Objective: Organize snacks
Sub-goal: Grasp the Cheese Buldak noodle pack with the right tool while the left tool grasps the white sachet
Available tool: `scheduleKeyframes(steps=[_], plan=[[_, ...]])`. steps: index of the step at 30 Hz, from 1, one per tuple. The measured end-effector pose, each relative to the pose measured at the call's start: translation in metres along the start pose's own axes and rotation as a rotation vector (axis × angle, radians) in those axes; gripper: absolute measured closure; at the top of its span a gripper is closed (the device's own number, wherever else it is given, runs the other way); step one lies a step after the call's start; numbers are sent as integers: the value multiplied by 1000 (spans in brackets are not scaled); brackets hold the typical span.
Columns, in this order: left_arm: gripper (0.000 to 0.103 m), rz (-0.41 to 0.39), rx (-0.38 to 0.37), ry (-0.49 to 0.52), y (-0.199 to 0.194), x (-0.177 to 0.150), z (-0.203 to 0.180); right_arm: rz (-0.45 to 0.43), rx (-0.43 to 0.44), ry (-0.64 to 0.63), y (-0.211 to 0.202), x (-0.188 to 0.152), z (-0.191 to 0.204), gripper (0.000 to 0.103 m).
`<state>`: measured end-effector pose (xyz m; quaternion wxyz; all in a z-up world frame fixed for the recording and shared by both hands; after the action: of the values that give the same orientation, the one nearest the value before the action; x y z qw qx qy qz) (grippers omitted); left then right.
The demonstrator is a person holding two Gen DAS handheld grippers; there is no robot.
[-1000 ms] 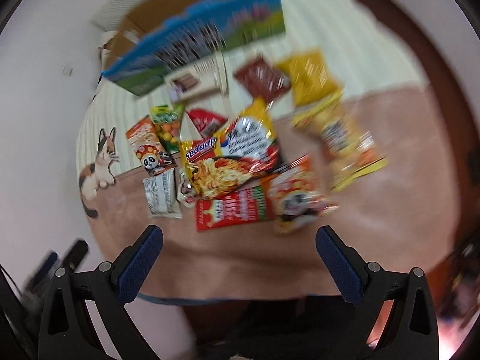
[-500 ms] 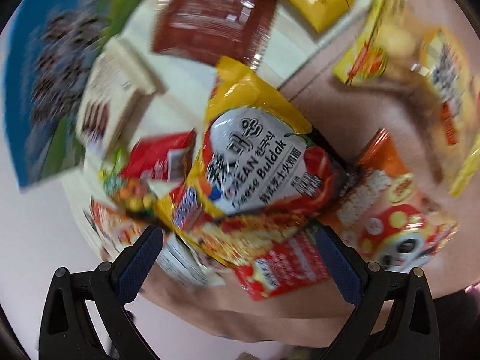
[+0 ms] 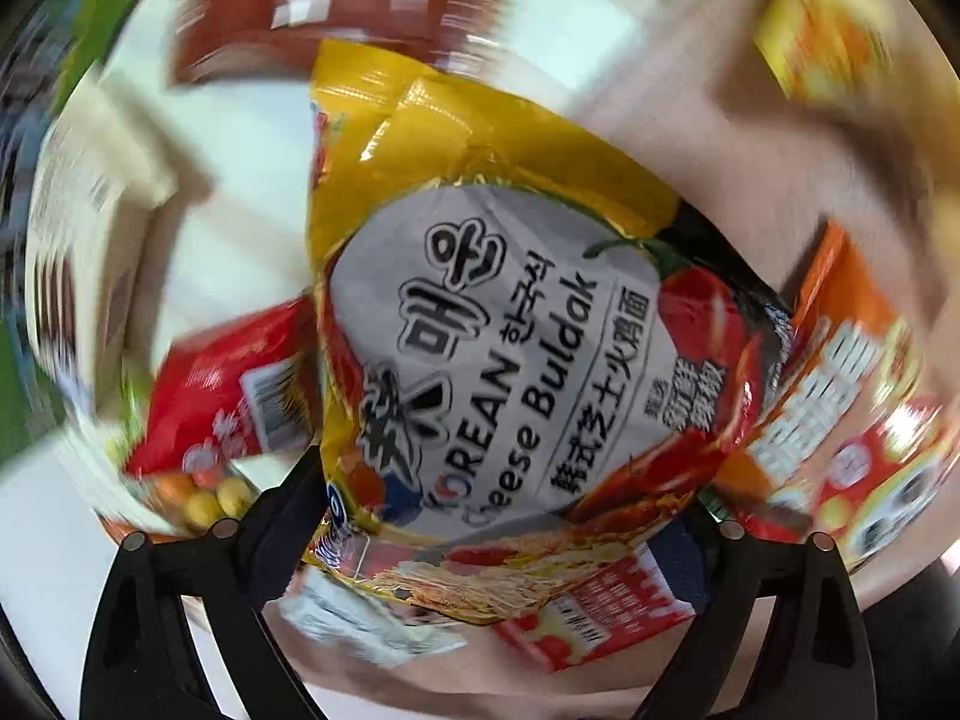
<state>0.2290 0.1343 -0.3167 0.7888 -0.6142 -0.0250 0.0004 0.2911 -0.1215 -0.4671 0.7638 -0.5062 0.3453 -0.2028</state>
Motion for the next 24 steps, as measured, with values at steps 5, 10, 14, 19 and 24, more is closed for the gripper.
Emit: scheduleKeyframes(steps=[5, 10, 14, 19, 24], plan=[[0, 26, -48, 65, 12, -3, -11, -66, -205, -386, -11, -11, 51, 10], [0, 52, -79, 94, 19, -4, -28, -78, -367, -705, -18, -29, 86, 10], [0, 90, -79, 112, 36, -3, -42, -57, -490, -932, -13, -41, 99, 10], [0, 111, -90, 92, 52, 7, -60, -38, -522, -1023, 1, -48, 112, 5], [31, 99, -148, 90, 60, 25, -78, -64, -415, -883, -22, -51, 93, 5]])
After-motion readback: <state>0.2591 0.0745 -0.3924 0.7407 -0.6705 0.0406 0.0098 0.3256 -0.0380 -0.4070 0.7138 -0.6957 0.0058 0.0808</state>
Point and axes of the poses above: each gripper's, at about its wrist camera, not at the fingertips, and y roughly the way its jaws point, z to its left, x to its top, the point moved 3 cm from there along y, roughly the way its jaws point, and after that the axes turned 5 degrees about -y, right-handed, at the moved point
